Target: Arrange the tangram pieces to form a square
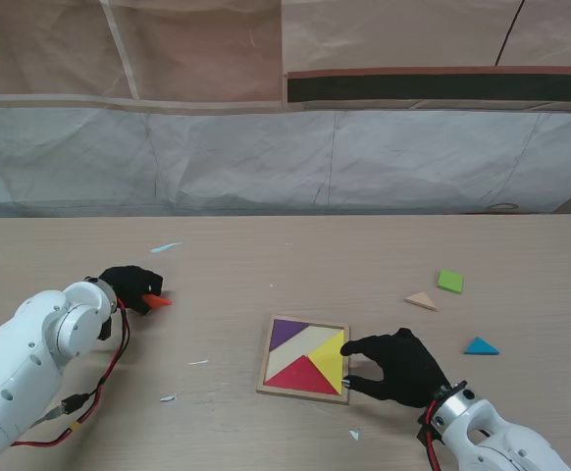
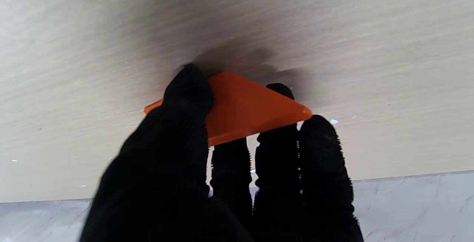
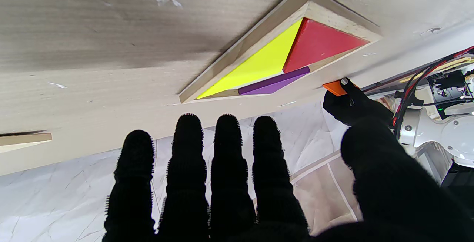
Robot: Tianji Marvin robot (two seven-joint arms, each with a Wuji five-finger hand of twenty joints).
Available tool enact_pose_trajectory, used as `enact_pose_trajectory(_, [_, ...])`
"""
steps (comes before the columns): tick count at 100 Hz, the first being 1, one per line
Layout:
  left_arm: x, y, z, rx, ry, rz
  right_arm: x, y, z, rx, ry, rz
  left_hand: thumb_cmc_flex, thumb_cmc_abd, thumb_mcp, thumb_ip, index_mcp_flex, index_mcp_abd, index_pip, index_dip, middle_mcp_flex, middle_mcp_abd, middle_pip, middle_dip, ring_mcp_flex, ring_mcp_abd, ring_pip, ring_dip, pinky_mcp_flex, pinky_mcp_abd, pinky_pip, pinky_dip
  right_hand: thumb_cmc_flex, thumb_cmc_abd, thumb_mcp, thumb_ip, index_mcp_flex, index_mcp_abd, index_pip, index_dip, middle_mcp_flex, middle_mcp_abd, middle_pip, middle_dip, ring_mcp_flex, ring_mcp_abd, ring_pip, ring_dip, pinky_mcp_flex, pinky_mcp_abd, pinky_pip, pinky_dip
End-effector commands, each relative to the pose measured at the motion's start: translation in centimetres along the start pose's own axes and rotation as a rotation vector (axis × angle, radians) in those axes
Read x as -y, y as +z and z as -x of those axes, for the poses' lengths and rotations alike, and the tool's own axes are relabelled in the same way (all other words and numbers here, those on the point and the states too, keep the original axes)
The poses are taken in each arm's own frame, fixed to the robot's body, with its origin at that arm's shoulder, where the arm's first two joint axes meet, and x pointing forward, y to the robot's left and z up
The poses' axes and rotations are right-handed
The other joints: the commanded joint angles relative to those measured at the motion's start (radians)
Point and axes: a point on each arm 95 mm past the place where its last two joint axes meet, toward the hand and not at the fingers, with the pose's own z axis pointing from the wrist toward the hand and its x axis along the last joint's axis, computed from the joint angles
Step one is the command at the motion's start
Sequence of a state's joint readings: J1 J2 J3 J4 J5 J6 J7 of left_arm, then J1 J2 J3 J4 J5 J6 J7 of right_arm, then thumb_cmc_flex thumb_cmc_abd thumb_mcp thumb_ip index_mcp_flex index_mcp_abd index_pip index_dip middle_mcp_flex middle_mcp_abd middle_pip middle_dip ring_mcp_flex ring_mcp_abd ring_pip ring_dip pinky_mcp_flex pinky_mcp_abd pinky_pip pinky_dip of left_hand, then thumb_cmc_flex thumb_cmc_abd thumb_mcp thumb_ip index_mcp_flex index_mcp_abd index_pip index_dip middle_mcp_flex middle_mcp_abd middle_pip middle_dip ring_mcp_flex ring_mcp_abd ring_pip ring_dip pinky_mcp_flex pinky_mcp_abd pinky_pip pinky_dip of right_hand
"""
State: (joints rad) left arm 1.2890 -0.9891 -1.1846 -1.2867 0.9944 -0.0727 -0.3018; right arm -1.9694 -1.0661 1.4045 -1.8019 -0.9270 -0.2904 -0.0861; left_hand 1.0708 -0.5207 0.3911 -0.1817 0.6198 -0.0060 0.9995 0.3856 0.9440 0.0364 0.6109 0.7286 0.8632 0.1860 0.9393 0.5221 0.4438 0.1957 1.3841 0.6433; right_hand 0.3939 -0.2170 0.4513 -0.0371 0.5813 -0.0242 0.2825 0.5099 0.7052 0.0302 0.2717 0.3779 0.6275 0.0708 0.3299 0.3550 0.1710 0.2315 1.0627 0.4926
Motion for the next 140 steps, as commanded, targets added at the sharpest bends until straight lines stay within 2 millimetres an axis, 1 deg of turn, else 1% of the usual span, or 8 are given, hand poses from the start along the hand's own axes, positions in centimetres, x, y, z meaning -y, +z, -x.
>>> enact_pose_trajectory(1, [-1.7, -0.1, -0.8, -0.018, -0.021, 0.049, 0.2, -0.1, -0.4, -0.005, 0.003, -0.015, 0.053, 0.086, -0.052, 0.016, 0.074, 0.038, 0.011, -0.01, 0.076, 0.045, 0.094, 0.002, 0.039, 0.037, 0.047, 0.027, 0.01, 0.013, 0.044, 0.02, 0.014, 0.03, -0.016, 0.003, 0.01, -0.011, 0.007, -0.009, -0.023, 0.001, -0.007, -0.001, -0.021, -0.002, -0.009, -0.006, -0.021, 0.002, -0.012, 0.009])
enact_pose_trajectory(11, [-1.1, -0.4, -1.2, -0.036, -0.046, 0.028, 0.2, -0.2, -0.4, -0.004, 0.002, -0.014, 0.061, 0.077, -0.038, 0.019, 0.082, 0.071, 0.017, -0.01, 0.082, 0.064, 0.115, 0.003, 0.051, 0.047, 0.077, 0.039, 0.023, 0.016, 0.06, 0.025, 0.013, 0.03, -0.016, 0.003, 0.01, -0.012, 0.007, -0.008, -0.022, 0.0, -0.006, 0.0, -0.021, -0.003, -0.009, -0.006, -0.021, 0.003, -0.012, 0.009])
enact_pose_trajectory(19, [-0.5, -0.7, -1.7, -0.058, -0.071, 0.004, 0.3, -0.2, -0.4, -0.004, 0.005, -0.013, 0.061, 0.071, -0.027, 0.021, 0.086, 0.083, 0.019, -0.011, 0.083, 0.074, 0.126, 0.002, 0.056, 0.049, 0.091, 0.044, 0.026, 0.017, 0.067, 0.028, 0.013, 0.03, -0.016, 0.003, 0.011, -0.012, 0.007, -0.008, -0.023, 0.001, -0.007, 0.0, -0.021, -0.003, -0.009, -0.005, -0.021, 0.003, -0.012, 0.009])
enact_pose_trajectory(59, [1.7, -1.9, -4.6, -0.199, -0.127, -0.048, 0.4, -0.1, -0.5, -0.008, 0.01, -0.014, 0.048, 0.066, -0.008, 0.024, 0.086, 0.084, 0.022, -0.012, 0.08, 0.075, 0.144, -0.003, 0.062, 0.04, 0.112, 0.054, 0.034, 0.006, 0.081, 0.031, 0.013, 0.031, -0.017, 0.003, 0.01, -0.012, 0.007, -0.009, -0.023, 0.001, -0.007, -0.001, -0.021, -0.003, -0.009, -0.005, -0.021, 0.003, -0.011, 0.009])
enact_pose_trajectory(90, [2.9, -1.4, -8.4, -0.325, -0.209, -0.035, 0.3, -0.1, -0.5, -0.011, 0.009, -0.014, 0.044, 0.06, -0.005, 0.028, 0.091, 0.087, 0.019, -0.016, 0.084, 0.081, 0.155, -0.007, 0.069, 0.044, 0.126, 0.06, 0.035, 0.009, 0.097, 0.037, 0.014, 0.03, -0.016, 0.003, 0.01, -0.011, 0.007, -0.009, -0.023, 0.001, -0.007, -0.001, -0.021, -0.003, -0.009, -0.005, -0.021, 0.002, -0.011, 0.009])
enact_pose_trajectory(105, [3.4, -1.0, -10.3, -0.372, -0.236, -0.031, 0.3, 0.0, -0.5, -0.015, 0.009, -0.013, 0.041, 0.07, -0.009, 0.031, 0.081, 0.07, 0.015, -0.016, 0.074, 0.071, 0.171, 0.0, 0.058, 0.037, 0.136, 0.065, 0.019, 0.0, 0.101, 0.04, 0.014, 0.03, -0.017, 0.003, 0.009, -0.011, 0.007, -0.009, -0.023, 0.0, -0.006, 0.0, -0.022, -0.003, -0.009, -0.005, -0.021, 0.003, -0.012, 0.009])
enact_pose_trajectory(122, [4.1, -0.5, -12.5, -0.413, -0.269, -0.015, 0.3, 0.1, -0.6, -0.018, 0.009, -0.013, 0.05, 0.084, -0.034, 0.039, 0.066, 0.056, 0.01, -0.01, 0.067, 0.062, 0.221, 0.013, 0.056, 0.04, 0.175, 0.082, 0.014, 0.011, 0.111, 0.051, 0.015, 0.031, -0.017, 0.003, 0.01, -0.013, 0.007, -0.009, -0.023, 0.002, -0.007, -0.001, -0.021, -0.003, -0.008, -0.005, -0.021, 0.002, -0.012, 0.009])
enact_pose_trajectory(140, [4.5, 0.1, -14.9, -0.447, -0.291, 0.01, 0.2, 0.1, -0.6, -0.019, 0.008, -0.011, 0.058, 0.085, -0.079, 0.045, 0.069, 0.052, 0.005, -0.011, 0.088, 0.05, 0.314, -0.01, 0.094, 0.042, 0.236, 0.09, 0.052, 0.03, 0.137, 0.06, 0.013, 0.03, -0.017, 0.003, 0.01, -0.013, 0.007, -0.009, -0.022, 0.001, -0.006, -0.001, -0.021, -0.003, -0.009, -0.006, -0.021, 0.004, -0.011, 0.009])
